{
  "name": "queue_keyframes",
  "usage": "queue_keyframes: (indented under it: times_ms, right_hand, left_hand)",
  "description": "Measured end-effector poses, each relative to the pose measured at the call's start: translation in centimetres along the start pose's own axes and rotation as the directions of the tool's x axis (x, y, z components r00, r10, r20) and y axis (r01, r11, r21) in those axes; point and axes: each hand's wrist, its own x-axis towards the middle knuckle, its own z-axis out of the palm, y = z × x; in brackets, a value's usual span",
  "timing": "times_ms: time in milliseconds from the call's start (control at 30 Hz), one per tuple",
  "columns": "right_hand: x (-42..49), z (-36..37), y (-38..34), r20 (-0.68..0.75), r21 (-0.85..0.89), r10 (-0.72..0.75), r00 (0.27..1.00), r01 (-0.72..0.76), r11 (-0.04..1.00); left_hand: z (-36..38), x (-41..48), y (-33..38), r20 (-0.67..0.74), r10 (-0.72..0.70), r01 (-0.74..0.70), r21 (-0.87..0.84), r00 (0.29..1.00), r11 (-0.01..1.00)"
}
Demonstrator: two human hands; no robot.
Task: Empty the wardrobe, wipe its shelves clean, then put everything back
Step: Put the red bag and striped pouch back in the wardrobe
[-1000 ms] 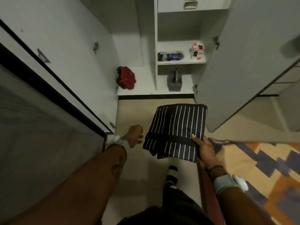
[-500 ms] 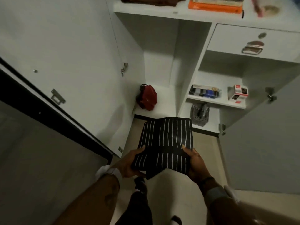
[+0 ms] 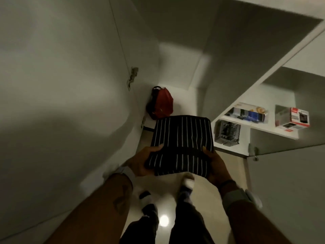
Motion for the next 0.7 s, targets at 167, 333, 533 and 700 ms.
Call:
queue_keyframes:
  times_ms: [167, 333, 533, 700]
  right_hand:
    - [12.7, -2.8, -0.7, 0.018, -0.254, -0.013, 1.000, 0.017, 0.967]
    - [27.5, -5.2, 1.3, -0.080, -0.511, -0.115, 0.990, 0.058, 0.858]
    - [45.7, -7.1, 2.0, -0.320, -0.554, -0.262, 0.910, 0.045, 0.831]
    - [55.6, -8.3, 1.6, -0.453, -0.615, -0.411, 0.791, 0.057, 0.786]
  left_hand:
    - [-3.7, 11.2, 4.7, -0.167, 0.043, -0.013, 0.176, 0.985, 0.984]
    - [-9.4, 26.0, 8.7, -0.262, 0.125, -0.005, 0.416, 0.957, 0.909]
    - [-13.0, 42.1, 13.8, -0.293, 0.203, -0.010, 0.547, 0.934, 0.837]
    - [-13.4, 51.7, 17.0, -0.301, 0.354, -0.111, 0.603, 0.885, 0.790]
